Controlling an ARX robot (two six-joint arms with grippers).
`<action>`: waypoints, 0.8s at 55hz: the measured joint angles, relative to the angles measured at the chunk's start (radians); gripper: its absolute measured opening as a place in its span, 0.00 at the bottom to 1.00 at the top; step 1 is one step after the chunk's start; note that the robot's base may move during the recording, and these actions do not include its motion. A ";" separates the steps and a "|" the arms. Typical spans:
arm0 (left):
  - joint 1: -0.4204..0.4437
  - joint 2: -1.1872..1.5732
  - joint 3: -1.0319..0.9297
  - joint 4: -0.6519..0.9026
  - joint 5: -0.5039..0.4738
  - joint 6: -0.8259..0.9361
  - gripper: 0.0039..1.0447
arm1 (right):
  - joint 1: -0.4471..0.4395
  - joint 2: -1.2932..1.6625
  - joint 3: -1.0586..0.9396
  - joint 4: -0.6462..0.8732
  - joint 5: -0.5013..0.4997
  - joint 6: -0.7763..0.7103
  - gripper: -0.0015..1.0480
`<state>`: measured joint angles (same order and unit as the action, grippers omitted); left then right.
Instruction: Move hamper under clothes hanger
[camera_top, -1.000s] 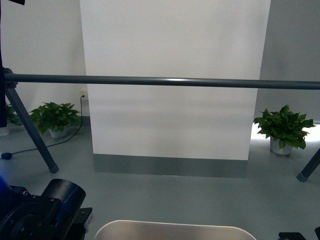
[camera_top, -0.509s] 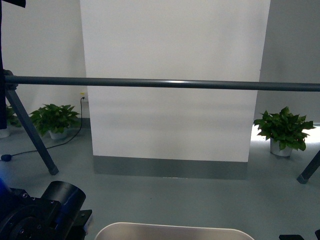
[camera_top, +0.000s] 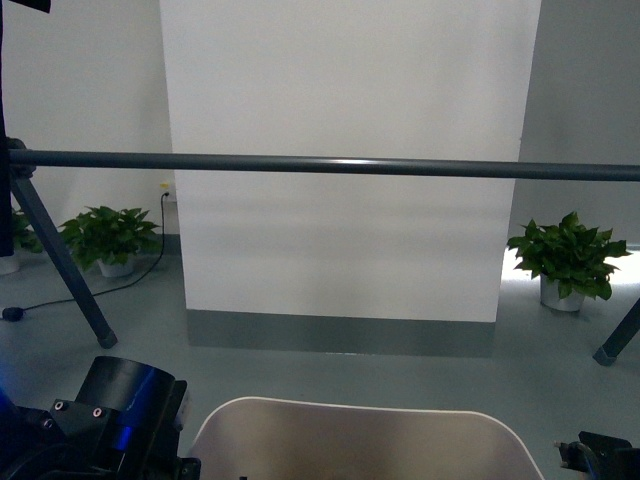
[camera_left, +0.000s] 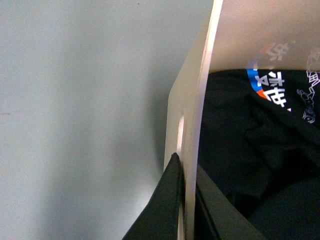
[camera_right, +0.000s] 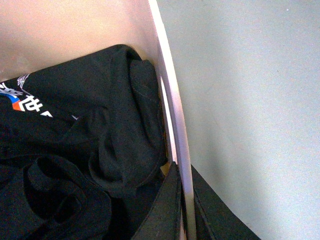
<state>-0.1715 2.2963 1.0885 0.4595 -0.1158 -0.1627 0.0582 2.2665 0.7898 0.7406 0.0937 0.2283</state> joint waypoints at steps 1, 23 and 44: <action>0.000 0.000 0.005 -0.003 0.000 0.001 0.04 | 0.000 0.000 0.003 -0.002 0.000 0.002 0.03; 0.000 0.080 0.143 -0.117 -0.019 0.026 0.04 | 0.000 0.045 0.116 -0.135 -0.010 -0.004 0.03; 0.002 0.153 0.254 -0.184 -0.047 0.024 0.04 | 0.000 0.103 0.240 -0.240 -0.025 -0.039 0.03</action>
<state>-0.1692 2.4489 1.3422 0.2756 -0.1623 -0.1383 0.0586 2.3699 1.0302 0.5007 0.0689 0.1890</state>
